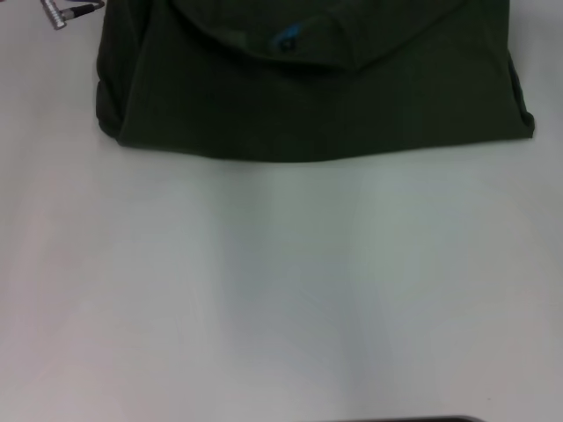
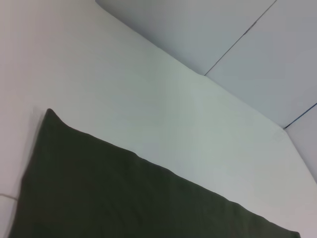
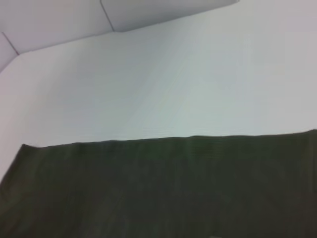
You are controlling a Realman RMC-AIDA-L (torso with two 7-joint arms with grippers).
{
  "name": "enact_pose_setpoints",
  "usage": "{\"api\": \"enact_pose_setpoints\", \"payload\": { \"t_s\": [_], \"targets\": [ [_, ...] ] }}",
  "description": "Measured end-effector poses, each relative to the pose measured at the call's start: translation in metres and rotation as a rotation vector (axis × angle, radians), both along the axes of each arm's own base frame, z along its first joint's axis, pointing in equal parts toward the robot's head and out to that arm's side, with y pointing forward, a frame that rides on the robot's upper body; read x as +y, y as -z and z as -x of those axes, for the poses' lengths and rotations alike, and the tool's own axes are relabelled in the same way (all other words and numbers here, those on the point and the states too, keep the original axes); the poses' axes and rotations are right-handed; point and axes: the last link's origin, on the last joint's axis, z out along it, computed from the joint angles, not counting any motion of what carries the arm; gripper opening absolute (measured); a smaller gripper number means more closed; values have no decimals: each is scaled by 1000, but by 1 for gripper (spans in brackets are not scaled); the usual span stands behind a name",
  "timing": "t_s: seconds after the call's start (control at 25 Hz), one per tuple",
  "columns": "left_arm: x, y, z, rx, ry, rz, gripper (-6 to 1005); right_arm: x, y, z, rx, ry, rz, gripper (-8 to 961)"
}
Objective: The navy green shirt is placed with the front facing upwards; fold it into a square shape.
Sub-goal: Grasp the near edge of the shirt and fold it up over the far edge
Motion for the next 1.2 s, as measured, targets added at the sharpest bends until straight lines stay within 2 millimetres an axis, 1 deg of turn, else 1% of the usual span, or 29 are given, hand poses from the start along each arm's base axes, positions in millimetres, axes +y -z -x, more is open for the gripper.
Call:
{"api": "enact_pose_setpoints", "payload": {
  "t_s": [0.08,0.24,0.48,0.8,1.0,1.12,1.2],
  "targets": [
    [0,1,0,15,3,-5,7,3,7,3,-33,-10,-10,11],
    [2,3,0,51,13,-17,7,7,11,4,-65,-17,-27,11],
    [3,6,-4,71,24,-23,47,10,18,4,-94,-24,-68,11],
    [1,18,-8,104,42,-20,99,10,32,6,-129,-47,-78,11],
    [2,19,-7,114,42,-29,132,9,33,6,-135,-47,-79,11],
    [3,17,-6,122,44,-31,152,9,29,5,-124,-35,-73,11],
    [3,17,-6,129,50,-28,165,9,28,4,-119,-30,-74,51]
  ]
}}
